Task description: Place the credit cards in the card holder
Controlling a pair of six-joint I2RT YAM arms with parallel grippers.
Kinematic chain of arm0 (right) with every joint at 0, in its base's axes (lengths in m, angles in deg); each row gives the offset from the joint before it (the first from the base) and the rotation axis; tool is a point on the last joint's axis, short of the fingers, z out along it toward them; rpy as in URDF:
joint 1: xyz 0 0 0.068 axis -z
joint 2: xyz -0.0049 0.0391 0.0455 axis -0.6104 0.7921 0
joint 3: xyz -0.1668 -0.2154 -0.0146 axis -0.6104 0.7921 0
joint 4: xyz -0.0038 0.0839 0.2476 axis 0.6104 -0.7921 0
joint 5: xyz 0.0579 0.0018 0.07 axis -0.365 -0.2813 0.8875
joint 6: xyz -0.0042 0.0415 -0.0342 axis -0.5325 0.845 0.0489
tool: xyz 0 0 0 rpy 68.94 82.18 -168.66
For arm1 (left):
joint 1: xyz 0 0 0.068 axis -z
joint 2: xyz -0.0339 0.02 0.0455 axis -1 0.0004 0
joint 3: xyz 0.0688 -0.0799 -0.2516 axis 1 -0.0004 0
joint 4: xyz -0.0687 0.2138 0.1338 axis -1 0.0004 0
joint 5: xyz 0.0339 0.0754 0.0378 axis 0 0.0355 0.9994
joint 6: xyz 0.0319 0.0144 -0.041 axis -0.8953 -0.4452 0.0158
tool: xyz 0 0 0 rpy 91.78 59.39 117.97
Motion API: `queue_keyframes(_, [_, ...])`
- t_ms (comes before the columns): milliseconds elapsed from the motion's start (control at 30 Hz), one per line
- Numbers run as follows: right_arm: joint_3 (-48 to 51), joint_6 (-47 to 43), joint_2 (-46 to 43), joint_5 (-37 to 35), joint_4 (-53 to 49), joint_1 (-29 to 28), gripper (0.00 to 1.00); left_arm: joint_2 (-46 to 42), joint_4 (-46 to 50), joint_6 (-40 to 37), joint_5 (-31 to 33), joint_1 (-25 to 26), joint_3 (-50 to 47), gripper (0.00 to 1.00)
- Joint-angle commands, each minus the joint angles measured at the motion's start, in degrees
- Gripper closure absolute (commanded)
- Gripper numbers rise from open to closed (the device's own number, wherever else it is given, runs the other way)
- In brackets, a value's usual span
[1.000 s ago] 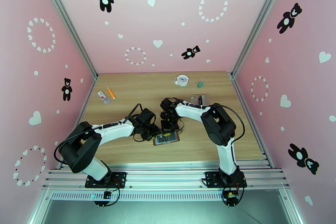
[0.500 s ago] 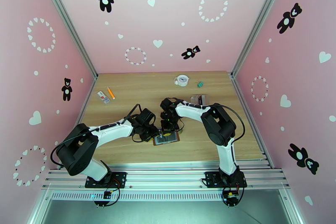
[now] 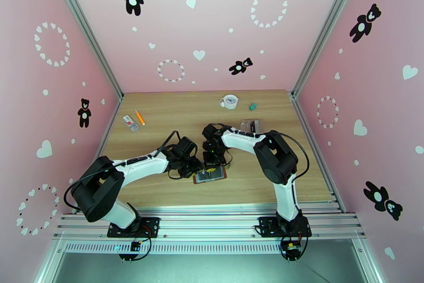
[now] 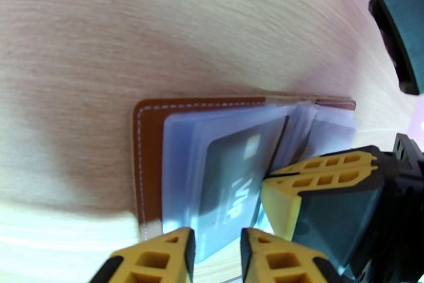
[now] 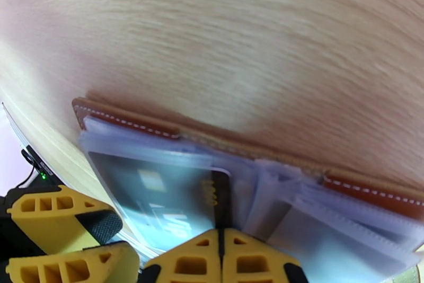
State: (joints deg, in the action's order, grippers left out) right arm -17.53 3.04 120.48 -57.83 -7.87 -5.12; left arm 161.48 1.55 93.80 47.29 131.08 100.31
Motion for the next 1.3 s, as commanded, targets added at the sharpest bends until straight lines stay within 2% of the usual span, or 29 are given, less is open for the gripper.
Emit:
queue_keyframes(0, [-0.5, 1.1, -1.8, -2.4, -2.8, 0.1, 0.9, -0.6, 1.1, 0.8, 0.9, 0.5, -1.5, 0.74])
queue_keyframes(100, [-1.0, 1.6, -2.8, -2.2, -2.7, 0.2, 0.83, -0.8, 2.5, 1.3, 1.8, 0.5, -2.1, 0.79])
queue_keyframes(433, [-0.4, 2.2, -2.9, -1.8, -3.1, 0.1, 0.73, -0.2, 1.3, 1.5, 1.2, 0.6, -3.4, 0.83])
queue_keyframes(733, [-1.1, 3.4, -3.7, -4.2, -4.7, 0.0, 0.7, 0.6, 1.2, 1.1, 0.9, 1.0, -3.4, 0.85])
queue_keyframes(967, [-2.2, 5.0, -5.4, -2.3, -4.5, -0.3, 0.7, 0.5, 1.0, 1.3, 1.1, 1.4, -3.3, 0.87])
queue_keyframes(1267, [-1.5, 5.7, -5.3, -3.9, -5.2, -0.7, 0.7, 0.1, 0.9, 1.4, 1.4, 2.1, -3.5, 0.89])
